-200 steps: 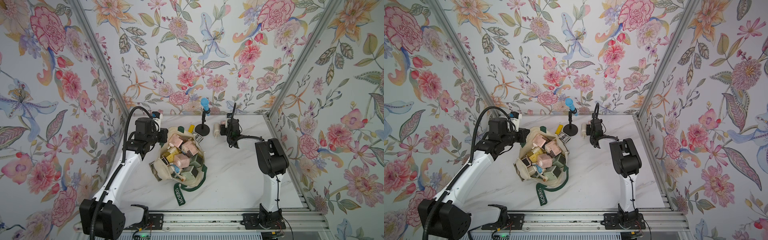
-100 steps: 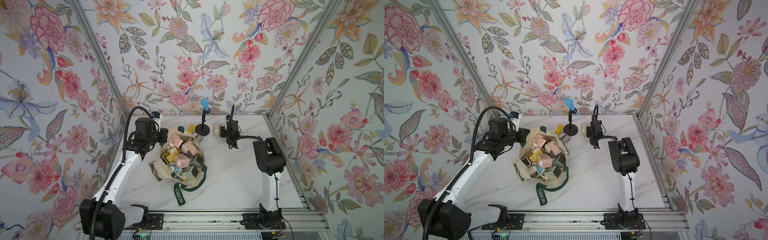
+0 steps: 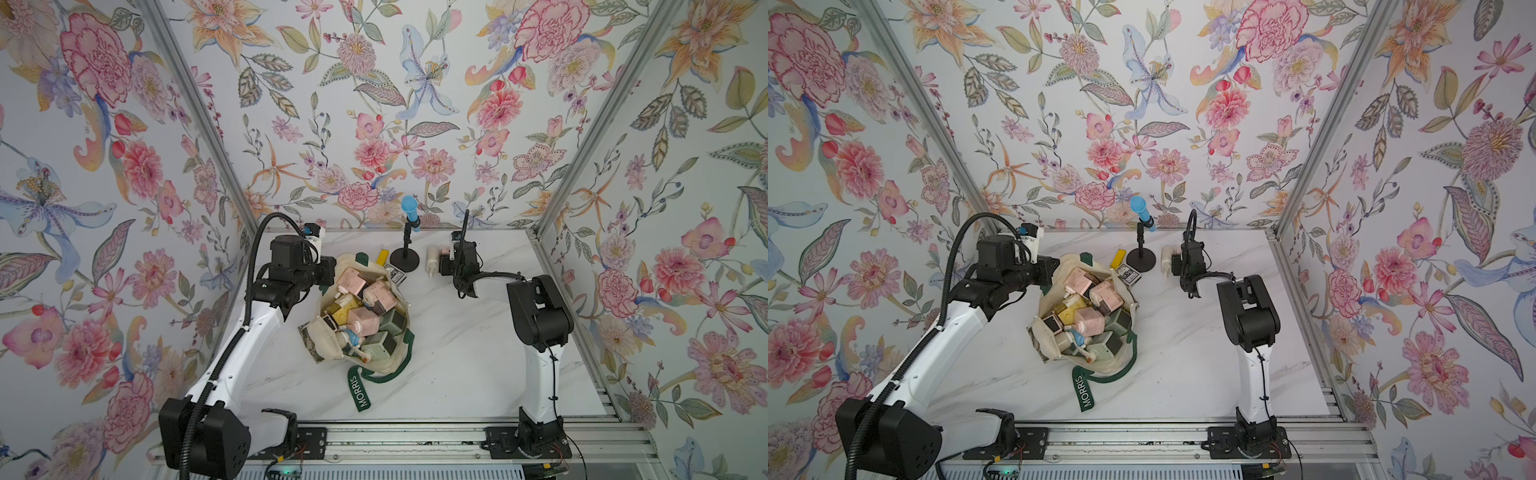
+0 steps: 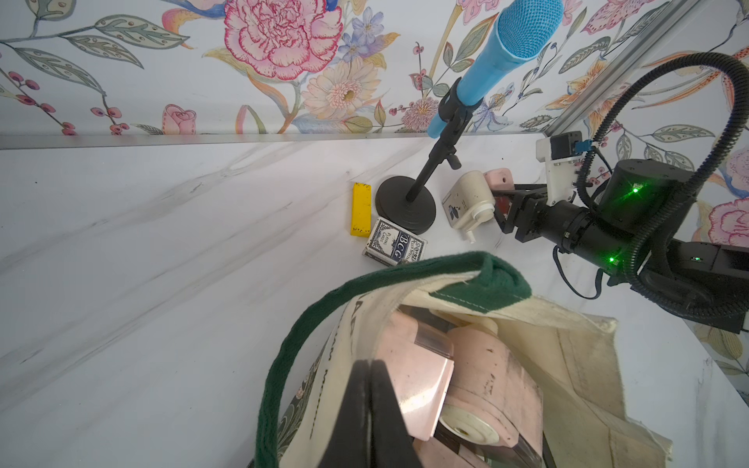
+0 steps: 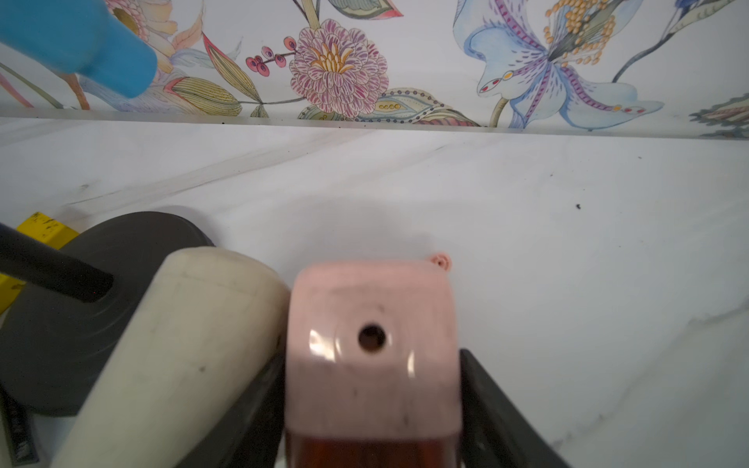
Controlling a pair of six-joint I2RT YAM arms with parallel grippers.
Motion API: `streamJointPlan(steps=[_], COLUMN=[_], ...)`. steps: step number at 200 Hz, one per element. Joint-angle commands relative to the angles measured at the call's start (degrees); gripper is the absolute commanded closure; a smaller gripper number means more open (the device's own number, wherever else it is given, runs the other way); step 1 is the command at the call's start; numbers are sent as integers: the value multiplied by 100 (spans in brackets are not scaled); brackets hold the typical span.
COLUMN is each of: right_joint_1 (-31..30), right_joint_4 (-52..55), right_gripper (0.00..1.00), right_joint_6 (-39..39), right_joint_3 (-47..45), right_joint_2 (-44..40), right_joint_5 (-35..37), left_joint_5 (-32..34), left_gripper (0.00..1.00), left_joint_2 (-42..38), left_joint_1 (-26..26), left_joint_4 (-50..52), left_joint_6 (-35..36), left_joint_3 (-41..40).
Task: Take out the pencil sharpeners from the tote bags
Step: Place the pencil sharpener at the center of the board, then pick up the pencil sharpener from the canvas bag.
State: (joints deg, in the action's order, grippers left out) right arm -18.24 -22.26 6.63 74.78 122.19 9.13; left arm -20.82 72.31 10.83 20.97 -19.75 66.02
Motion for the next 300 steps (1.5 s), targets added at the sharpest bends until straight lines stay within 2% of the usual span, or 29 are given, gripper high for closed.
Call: streamJointPlan(steps=[1, 56, 118, 167, 199, 229, 265, 277, 300], right_joint_1=[-18, 16, 237, 243, 117, -495, -1843, -2472, -3164], right_joint_4=[-120, -135, -50, 291, 420, 597, 1322, 1519, 1785], right_gripper=[36, 32, 30, 31, 33, 34, 34, 34, 34], right_joint_6=[-4, -22, 264, 501, 1081, 1114, 334, 125, -204], right_joint_3=[-154, -398, -681, -859, -1124, -1392, -1317, -1333, -1321], right_joint_2=[-316, -629, -1153, -1785, -2531, -3491, -4479, -4729, -4898], right_joint_5=[-196, -306, -795, -1187, -1562, -1543, -1013, -698, -566], left_joint_5=[-1, 16, 8, 8, -10, -8, -19, 8, 53], left_gripper=[100, 100, 100, 100, 100, 100, 100, 100, 100], left_joint_2=[-200, -191, -200, -155, -121, -79, -24, -42, -26], left_joint_1=[-27, -24, -19, -28, -32, -28, -22, -32, -26], left_joint_4=[-7, -2, -6, -6, -10, -15, -15, -24, -43], left_joint_6=[-3, -3, -1, -3, -7, -7, -20, -11, 6], left_joint_3=[22, 22, 16, 25, 25, 15, 2, -17, -20])
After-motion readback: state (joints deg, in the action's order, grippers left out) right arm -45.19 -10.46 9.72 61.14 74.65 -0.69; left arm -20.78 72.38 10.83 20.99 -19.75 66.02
